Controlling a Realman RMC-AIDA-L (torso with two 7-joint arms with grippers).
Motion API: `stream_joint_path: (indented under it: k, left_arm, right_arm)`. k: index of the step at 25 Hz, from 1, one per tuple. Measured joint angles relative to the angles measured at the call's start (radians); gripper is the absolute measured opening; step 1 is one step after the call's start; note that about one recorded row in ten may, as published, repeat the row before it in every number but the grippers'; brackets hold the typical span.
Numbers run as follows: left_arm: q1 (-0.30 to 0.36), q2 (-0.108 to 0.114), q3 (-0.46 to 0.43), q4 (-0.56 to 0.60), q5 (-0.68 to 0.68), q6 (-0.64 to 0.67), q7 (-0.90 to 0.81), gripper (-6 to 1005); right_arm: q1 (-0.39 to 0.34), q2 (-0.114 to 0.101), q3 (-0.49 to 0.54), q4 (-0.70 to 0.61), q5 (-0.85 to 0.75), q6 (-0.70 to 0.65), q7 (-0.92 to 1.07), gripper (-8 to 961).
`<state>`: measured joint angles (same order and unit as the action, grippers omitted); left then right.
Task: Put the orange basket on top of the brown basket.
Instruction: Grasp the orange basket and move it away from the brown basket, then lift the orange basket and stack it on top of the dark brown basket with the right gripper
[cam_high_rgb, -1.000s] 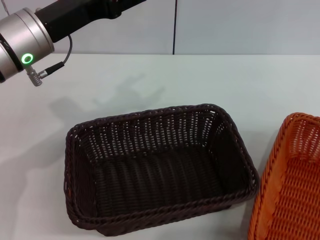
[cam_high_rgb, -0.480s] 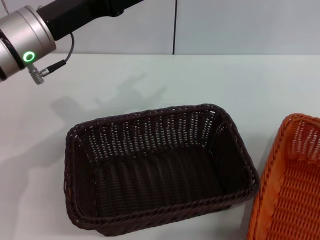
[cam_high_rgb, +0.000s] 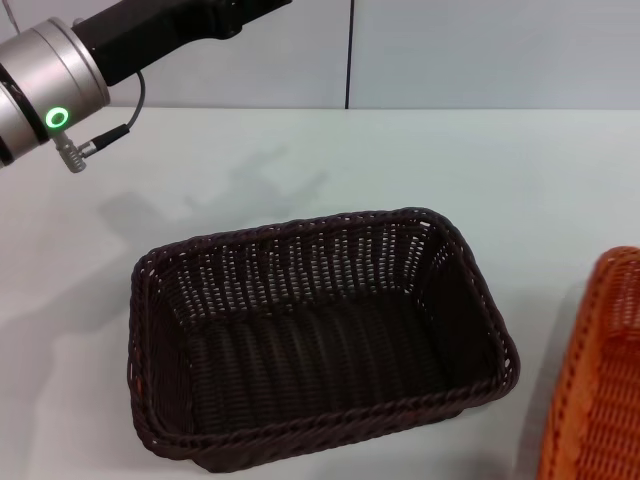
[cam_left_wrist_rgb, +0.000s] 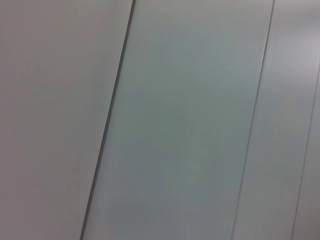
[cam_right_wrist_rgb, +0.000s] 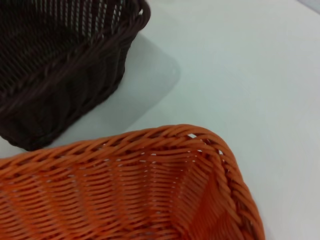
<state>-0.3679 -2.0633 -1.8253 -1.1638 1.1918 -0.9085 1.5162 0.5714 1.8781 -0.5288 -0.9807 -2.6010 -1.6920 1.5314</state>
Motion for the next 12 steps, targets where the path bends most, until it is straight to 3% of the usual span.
stream_joint_path:
  k: [1,3,4,5,6,7,10,12]
  left_arm:
    - [0.000,0.000,0.000,0.000,0.000,0.000,0.000,847]
    - [0.000,0.000,-0.002,0.006,-0.001,0.000,0.001,847]
    - [-0.001,0.000,-0.004,0.009,-0.001,-0.001,0.001,847]
    - [-0.001,0.000,-0.008,0.012,-0.001,-0.002,0.002,847]
    - [-0.002,0.000,-0.013,0.016,-0.001,-0.003,0.002,847]
    - [-0.003,0.000,-0.015,0.017,-0.002,-0.004,0.002,847]
    - [-0.008,0.000,-0.023,0.029,-0.005,-0.012,0.005,847]
    - [-0.013,0.000,-0.024,0.039,-0.009,-0.016,0.016,847]
  right_arm:
    - [0.000,0.000,0.000,0.000,0.000,0.000,0.000,334]
    - [-0.010,-0.027,0.046,-0.003,0.000,-0.050,-0.001,286]
    - [-0.017,-0.042,0.065,-0.003,0.000,-0.079,-0.001,262]
    - [-0.030,-0.072,0.094,-0.001,0.000,-0.127,-0.003,238]
    - [-0.037,-0.083,0.103,0.001,-0.001,-0.146,-0.003,228]
    - [-0.037,-0.083,0.103,0.001,-0.001,-0.146,-0.003,218]
    - [-0.077,-0.125,0.178,0.006,-0.004,-0.186,-0.001,188]
    - [-0.085,-0.131,0.214,0.006,-0.003,-0.189,-0.001,168]
